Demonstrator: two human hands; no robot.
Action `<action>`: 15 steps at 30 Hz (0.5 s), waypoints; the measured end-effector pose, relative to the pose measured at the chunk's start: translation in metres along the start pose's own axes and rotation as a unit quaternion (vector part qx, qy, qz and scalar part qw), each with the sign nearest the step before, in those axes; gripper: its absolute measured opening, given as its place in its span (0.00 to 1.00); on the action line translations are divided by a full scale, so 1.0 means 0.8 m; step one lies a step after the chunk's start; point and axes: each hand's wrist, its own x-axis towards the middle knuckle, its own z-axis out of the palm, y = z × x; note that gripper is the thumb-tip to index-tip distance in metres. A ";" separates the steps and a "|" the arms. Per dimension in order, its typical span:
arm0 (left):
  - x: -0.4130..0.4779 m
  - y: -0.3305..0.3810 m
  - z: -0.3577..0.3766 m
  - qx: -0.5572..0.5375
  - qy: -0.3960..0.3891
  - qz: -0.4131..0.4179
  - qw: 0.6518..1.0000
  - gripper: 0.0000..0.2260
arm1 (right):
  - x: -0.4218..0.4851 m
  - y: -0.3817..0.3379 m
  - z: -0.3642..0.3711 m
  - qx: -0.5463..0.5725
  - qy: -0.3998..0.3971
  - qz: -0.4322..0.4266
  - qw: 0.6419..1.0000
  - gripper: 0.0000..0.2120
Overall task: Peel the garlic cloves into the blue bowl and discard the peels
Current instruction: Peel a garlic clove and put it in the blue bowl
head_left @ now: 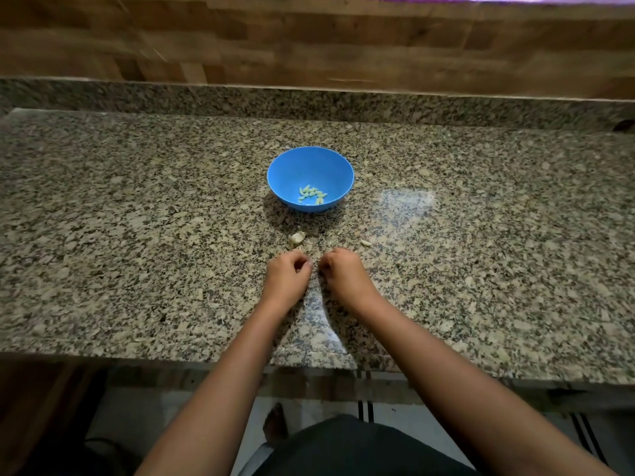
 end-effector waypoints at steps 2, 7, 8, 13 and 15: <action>-0.008 0.000 -0.002 -0.028 0.003 -0.016 0.999 0.10 | 0.001 0.000 -0.004 0.006 -0.010 0.015 1.000 0.06; -0.031 -0.008 -0.005 -0.104 0.014 -0.053 0.993 0.08 | -0.009 0.003 -0.012 0.106 0.021 0.103 0.989 0.08; -0.033 -0.011 -0.005 -0.111 0.013 -0.055 0.992 0.08 | -0.011 0.002 -0.012 0.109 0.030 0.108 0.988 0.08; -0.033 -0.010 -0.010 -0.097 -0.002 -0.053 0.994 0.09 | -0.006 -0.015 -0.011 0.085 0.018 0.097 0.991 0.08; -0.030 -0.007 -0.013 -0.076 -0.010 -0.049 0.996 0.10 | -0.002 -0.018 -0.007 0.033 0.010 0.081 0.996 0.08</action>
